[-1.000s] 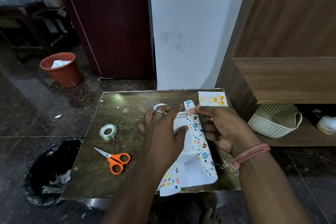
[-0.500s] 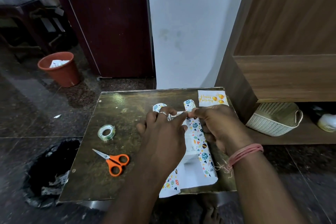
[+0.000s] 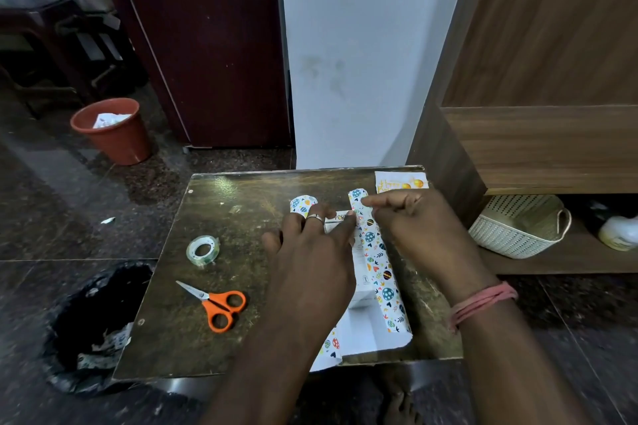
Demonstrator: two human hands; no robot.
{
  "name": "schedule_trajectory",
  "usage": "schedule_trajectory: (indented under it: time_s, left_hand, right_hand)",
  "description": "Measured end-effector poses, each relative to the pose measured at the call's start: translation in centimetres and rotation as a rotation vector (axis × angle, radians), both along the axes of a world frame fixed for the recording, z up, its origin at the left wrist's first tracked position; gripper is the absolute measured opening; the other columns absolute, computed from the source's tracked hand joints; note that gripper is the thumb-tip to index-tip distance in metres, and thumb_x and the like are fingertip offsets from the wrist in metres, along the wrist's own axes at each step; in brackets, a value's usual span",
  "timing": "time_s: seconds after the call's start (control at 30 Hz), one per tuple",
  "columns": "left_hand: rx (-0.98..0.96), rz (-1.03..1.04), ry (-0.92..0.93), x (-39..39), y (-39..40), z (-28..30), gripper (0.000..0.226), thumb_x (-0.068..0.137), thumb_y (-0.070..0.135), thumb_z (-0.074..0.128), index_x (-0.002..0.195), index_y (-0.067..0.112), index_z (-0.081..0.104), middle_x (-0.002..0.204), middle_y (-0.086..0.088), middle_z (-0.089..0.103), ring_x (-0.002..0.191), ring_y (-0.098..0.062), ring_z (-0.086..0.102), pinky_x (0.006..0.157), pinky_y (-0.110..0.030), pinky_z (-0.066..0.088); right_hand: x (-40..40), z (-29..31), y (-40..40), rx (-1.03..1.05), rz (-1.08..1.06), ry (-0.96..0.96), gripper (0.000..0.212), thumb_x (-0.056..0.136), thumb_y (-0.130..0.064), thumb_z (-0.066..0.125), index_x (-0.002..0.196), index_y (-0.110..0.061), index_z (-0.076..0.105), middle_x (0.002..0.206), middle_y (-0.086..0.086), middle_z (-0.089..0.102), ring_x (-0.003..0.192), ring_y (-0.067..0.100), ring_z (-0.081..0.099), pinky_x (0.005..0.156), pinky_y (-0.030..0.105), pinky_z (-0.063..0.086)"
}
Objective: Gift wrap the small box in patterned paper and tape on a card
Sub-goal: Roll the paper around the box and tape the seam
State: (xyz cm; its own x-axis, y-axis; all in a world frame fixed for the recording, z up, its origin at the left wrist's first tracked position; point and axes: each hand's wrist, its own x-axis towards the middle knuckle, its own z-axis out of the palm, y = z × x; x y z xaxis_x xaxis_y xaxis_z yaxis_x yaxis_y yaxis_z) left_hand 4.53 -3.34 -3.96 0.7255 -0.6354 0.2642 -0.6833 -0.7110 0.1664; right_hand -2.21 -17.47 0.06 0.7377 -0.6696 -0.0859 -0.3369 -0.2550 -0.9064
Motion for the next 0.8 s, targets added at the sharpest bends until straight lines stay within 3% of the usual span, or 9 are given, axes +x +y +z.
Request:
schedule_trajectory:
  time_s: [0.1,0.17,0.27,0.4,0.47,0.53,0.63,0.73,0.8]
  left_hand:
    - [-0.009,-0.015,-0.01,0.0,0.0,0.0,0.047,0.09,0.029,0.06,0.135,0.042,0.062,0.136,0.005,0.061,0.11,-0.029,0.052,0.082,-0.045,0.032]
    - [-0.022,-0.022,-0.012,0.0,0.1,0.0,0.044,0.093,0.031,0.059,0.136,0.043,0.061,0.137,0.005,0.06,0.111,-0.028,0.051,0.082,-0.045,0.033]
    - [-0.032,-0.031,0.005,-0.1,0.2,0.2,0.042,0.099,0.035,0.051,0.14,0.044,0.056,0.144,0.006,0.054,0.118,-0.029,0.046,0.086,-0.046,0.031]
    - [-0.058,-0.054,0.093,0.1,0.4,0.0,0.042,0.105,0.037,0.042,0.146,0.048,0.047,0.154,0.011,0.039,0.126,-0.026,0.036,0.088,-0.043,0.026]
    - [-0.141,-0.056,0.173,0.2,0.6,-0.1,0.043,0.106,0.037,0.043,0.147,0.05,0.046,0.153,0.015,0.038,0.129,-0.023,0.034,0.088,-0.038,0.021]
    - [-0.266,-0.04,0.287,0.3,0.9,0.0,0.048,0.106,0.038,0.047,0.15,0.054,0.039,0.153,0.017,0.038,0.135,-0.02,0.03,0.092,-0.035,0.017]
    - [-0.401,-0.018,0.495,0.4,2.0,0.7,0.068,0.094,0.056,0.062,0.154,0.055,0.029,0.159,0.018,0.026,0.145,-0.009,0.014,0.106,-0.035,0.016]
    - [-0.279,-0.042,0.691,0.2,3.8,1.3,0.119,0.058,0.086,0.069,0.157,0.055,0.011,0.163,0.021,0.001,0.15,-0.004,-0.007,0.122,-0.048,0.012]
    - [-0.152,-0.053,0.714,0.3,4.8,1.0,0.137,0.049,0.084,0.079,0.156,0.057,-0.002,0.163,0.018,-0.008,0.149,-0.006,-0.012,0.124,-0.051,0.011]
  right_hand:
    - [-0.2,-0.6,0.4,-0.087,0.063,0.043,0.03,0.094,-0.007,0.059,0.103,-0.026,0.08,0.043,-0.01,0.05,0.037,0.004,0.032,0.041,0.016,0.03]
    - [-0.4,-0.6,0.7,-0.182,0.091,0.09,0.034,0.094,-0.007,0.057,0.104,-0.03,0.08,0.041,-0.014,0.052,0.034,0.006,0.038,0.04,0.012,0.028]
    - [-0.6,0.1,1.4,-0.303,0.102,0.162,0.035,0.094,-0.01,0.057,0.108,-0.034,0.079,0.066,-0.015,0.07,0.049,-0.002,0.056,0.047,0.009,0.039]
    - [-0.5,0.5,2.1,-0.442,0.109,0.28,0.037,0.095,-0.015,0.054,0.117,-0.035,0.075,0.092,-0.003,0.074,0.063,0.009,0.055,0.05,0.008,0.037]
    - [-0.3,0.1,2.6,-0.449,0.095,0.27,0.038,0.094,-0.016,0.054,0.121,-0.032,0.074,0.104,0.001,0.075,0.079,0.018,0.064,0.062,0.015,0.042]
    - [-0.4,-0.4,2.9,-0.373,0.08,0.185,0.038,0.092,-0.017,0.054,0.122,-0.028,0.073,0.093,-0.004,0.076,0.075,0.013,0.067,0.07,0.022,0.046]
    - [-0.9,-0.7,2.5,-0.229,0.062,-0.003,0.034,0.095,-0.015,0.054,0.118,-0.027,0.075,0.055,-0.019,0.059,0.047,0.001,0.053,0.06,0.023,0.046]
    - [-1.7,-0.3,2.0,-0.196,0.01,-0.069,0.029,0.096,-0.01,0.055,0.109,-0.024,0.076,0.047,-0.017,0.057,0.04,0.001,0.046,0.049,0.02,0.041]
    - [-2.1,-0.2,2.2,-0.19,-0.008,-0.079,0.025,0.096,-0.008,0.055,0.102,-0.02,0.077,0.046,-0.019,0.056,0.04,0.0,0.043,0.049,0.019,0.037]
